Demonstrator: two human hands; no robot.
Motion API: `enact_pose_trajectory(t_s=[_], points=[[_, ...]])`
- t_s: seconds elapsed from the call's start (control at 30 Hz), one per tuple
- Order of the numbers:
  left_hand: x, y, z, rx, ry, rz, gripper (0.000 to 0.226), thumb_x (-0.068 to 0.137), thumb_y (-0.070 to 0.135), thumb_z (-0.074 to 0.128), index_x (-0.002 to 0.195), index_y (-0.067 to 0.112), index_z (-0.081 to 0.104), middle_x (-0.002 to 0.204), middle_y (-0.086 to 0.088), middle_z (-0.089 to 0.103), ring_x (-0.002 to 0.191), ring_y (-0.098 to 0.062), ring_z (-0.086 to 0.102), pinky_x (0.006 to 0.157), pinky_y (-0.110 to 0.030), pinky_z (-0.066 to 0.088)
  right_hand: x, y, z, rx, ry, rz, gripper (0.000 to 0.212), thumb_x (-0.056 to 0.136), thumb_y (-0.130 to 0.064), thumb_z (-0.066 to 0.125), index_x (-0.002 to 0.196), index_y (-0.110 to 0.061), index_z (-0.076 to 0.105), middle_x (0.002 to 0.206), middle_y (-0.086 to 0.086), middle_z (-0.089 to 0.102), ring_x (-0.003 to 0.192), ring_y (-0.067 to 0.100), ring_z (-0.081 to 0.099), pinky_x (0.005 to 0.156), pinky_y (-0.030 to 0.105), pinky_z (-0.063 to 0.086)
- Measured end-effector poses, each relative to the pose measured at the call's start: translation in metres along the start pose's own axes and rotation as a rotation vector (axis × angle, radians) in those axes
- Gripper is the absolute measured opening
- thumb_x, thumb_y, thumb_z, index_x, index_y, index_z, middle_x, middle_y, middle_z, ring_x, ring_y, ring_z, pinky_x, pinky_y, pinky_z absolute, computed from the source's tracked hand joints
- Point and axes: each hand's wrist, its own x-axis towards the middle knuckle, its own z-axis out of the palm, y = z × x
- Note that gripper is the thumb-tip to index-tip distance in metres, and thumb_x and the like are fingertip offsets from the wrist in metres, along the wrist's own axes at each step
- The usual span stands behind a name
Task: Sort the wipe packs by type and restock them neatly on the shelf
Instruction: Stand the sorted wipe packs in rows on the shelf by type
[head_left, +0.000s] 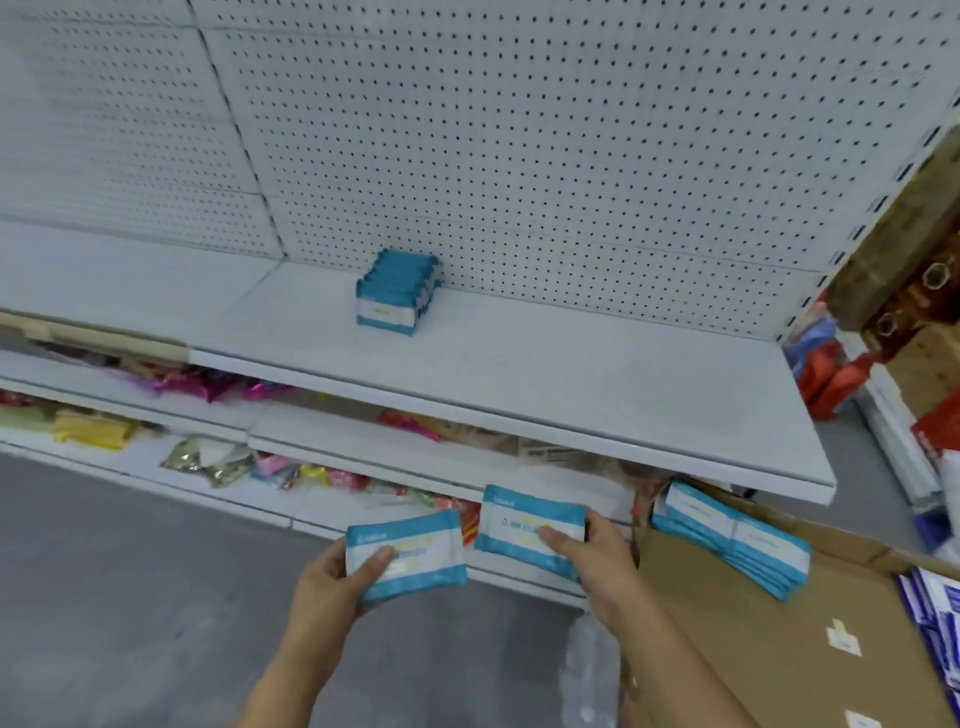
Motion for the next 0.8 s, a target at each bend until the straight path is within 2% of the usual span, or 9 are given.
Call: enact_pose_trajectory(t_s=[0.07,0.23,0.3,0.43,0.53,0.63,0.7,0.8], points=[[0.010,0.017,-0.026,0.004,0.006,0.018,0.020,0.086,0.003,0.072,0.106,0.002,0.069,0.097,-0.015,0.077,0.086,-0.031,0.075,0.073,-0.039,0.063,0.002,-0.015,0.032,-0.024,-0.014,-0.036,0.028,0.081,-0.003,0.078,0.105,-0.011,0.066,0.100,0.005,0.076,0.090,0.023,0.074,0.078,0.037,0.061],[0.048,0.053,-0.057,0.010,0.000,0.067,0.015,0.086,0.002,0.072,0.101,0.005,0.069,0.089,-0.010,0.078,0.077,-0.024,0.076,0.061,-0.028,0.061,0.027,-0.055,0.089,-0.016,-0.011,-0.108,0.026,0.082,0.000,0.076,0.104,-0.008,0.065,0.100,0.006,0.075,0.086,0.022,0.074,0.067,0.031,0.060],[0.070,0.065,-0.066,0.030,-0.017,0.091,0.015,0.085,0.002,0.073,0.100,0.006,0.070,0.090,-0.010,0.078,0.081,-0.025,0.076,0.063,-0.028,0.061,0.046,-0.070,0.109,-0.062,-0.013,-0.159,0.024,0.083,-0.003,0.076,0.104,-0.011,0.066,0.101,0.005,0.075,0.089,0.021,0.073,0.069,0.028,0.058],[0.130,0.087,-0.082,0.095,-0.054,0.105,0.023,0.084,0.004,0.076,0.106,0.003,0.069,0.099,-0.015,0.076,0.090,-0.032,0.074,0.079,-0.039,0.060,0.102,-0.092,0.153,-0.169,-0.010,-0.247,0.021,0.084,-0.008,0.076,0.100,-0.018,0.067,0.098,0.000,0.072,0.091,0.015,0.068,0.067,0.017,0.053],[0.182,0.110,-0.090,0.106,-0.054,0.112,0.026,0.082,0.003,0.077,0.106,0.001,0.070,0.100,-0.017,0.076,0.093,-0.035,0.073,0.077,-0.036,0.061,0.151,-0.111,0.189,-0.163,-0.020,-0.281,0.021,0.083,-0.005,0.076,0.096,-0.019,0.066,0.096,-0.001,0.070,0.086,0.013,0.066,0.063,0.014,0.051],[0.231,0.136,-0.096,0.190,-0.038,0.119,0.026,0.080,0.005,0.080,0.104,0.006,0.071,0.094,-0.011,0.077,0.091,-0.031,0.073,0.077,-0.036,0.059,0.197,-0.122,0.221,-0.167,-0.014,-0.258,0.022,0.082,-0.002,0.076,0.094,-0.016,0.065,0.095,0.000,0.069,0.080,0.011,0.063,0.059,0.013,0.049],[0.258,0.160,-0.095,0.214,-0.030,0.154,0.023,0.079,0.006,0.082,0.099,0.009,0.071,0.090,-0.009,0.077,0.085,-0.027,0.073,0.071,-0.032,0.057,0.224,-0.137,0.242,-0.210,-0.020,-0.288,0.021,0.080,0.000,0.077,0.091,-0.015,0.065,0.091,0.000,0.068,0.077,0.011,0.061,0.060,0.013,0.048],[0.298,0.183,-0.093,0.224,-0.066,0.146,0.022,0.079,0.004,0.081,0.098,0.009,0.070,0.091,-0.008,0.077,0.085,-0.024,0.073,0.073,-0.034,0.058,0.262,-0.152,0.266,-0.292,-0.006,-0.298,0.022,0.078,0.003,0.076,0.086,-0.014,0.065,0.088,0.000,0.067,0.078,0.011,0.060,0.063,0.013,0.049]])
